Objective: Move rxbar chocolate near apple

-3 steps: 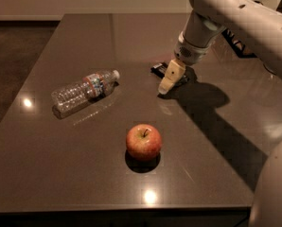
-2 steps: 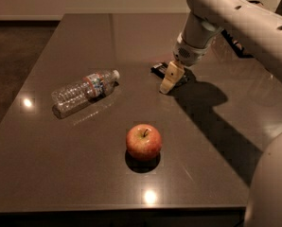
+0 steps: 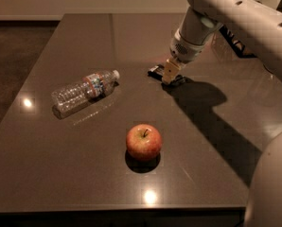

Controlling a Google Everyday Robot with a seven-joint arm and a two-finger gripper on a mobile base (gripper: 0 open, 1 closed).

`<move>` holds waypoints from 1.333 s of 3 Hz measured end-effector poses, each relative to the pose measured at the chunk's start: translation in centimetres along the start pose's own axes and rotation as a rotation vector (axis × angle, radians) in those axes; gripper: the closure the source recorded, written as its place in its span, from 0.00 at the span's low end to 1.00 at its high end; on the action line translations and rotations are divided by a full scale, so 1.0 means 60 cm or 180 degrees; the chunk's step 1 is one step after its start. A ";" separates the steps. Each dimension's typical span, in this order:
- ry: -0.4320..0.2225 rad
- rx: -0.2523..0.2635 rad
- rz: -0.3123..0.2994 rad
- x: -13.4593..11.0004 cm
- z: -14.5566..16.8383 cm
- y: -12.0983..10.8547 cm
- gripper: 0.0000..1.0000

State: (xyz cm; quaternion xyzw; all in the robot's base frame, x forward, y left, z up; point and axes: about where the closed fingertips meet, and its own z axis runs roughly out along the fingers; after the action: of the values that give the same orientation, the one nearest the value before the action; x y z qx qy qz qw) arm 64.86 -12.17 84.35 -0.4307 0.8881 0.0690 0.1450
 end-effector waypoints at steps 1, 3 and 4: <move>-0.0088 -0.0038 -0.0056 0.006 -0.027 0.016 0.88; -0.0196 -0.0127 -0.0478 0.059 -0.111 0.097 1.00; -0.0050 -0.0242 -0.0948 0.094 -0.120 0.158 1.00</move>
Offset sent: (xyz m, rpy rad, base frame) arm -0.0812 -0.0200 0.0683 0.0782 -0.0682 0.1122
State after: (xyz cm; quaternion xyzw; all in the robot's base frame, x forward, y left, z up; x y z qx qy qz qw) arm 52.68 -12.25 89.37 -0.5623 0.8100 0.0836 0.1442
